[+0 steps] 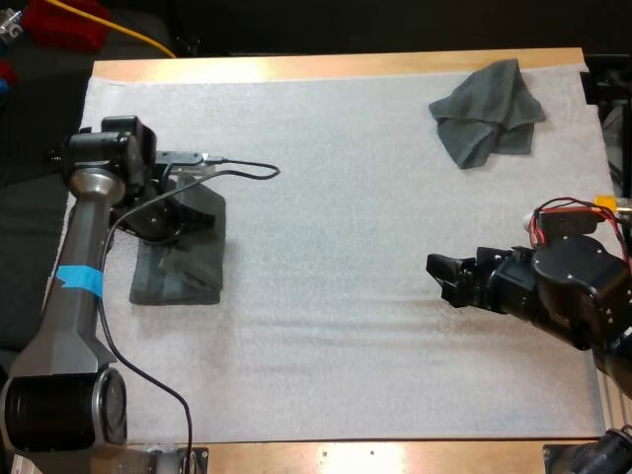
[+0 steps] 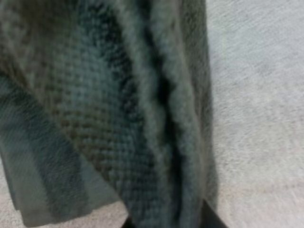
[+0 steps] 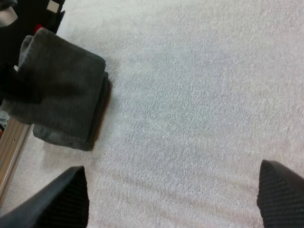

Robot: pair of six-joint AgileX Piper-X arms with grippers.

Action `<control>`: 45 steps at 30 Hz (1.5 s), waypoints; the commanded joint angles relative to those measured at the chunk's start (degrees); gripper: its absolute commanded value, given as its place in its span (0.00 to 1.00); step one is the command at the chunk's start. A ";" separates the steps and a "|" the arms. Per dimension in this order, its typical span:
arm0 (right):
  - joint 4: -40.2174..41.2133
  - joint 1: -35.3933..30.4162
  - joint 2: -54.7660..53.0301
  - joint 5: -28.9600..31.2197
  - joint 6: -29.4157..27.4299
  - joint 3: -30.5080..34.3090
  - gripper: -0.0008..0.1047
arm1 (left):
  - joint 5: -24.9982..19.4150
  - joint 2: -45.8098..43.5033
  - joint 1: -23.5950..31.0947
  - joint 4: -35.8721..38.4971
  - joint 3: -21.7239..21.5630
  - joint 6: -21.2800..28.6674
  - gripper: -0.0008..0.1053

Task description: Pick towel from pile, fold and stack

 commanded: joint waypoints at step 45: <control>-0.02 -0.19 -0.25 0.48 -0.64 -0.46 0.68 | -6.63 -1.26 1.12 -5.71 2.12 -1.32 0.58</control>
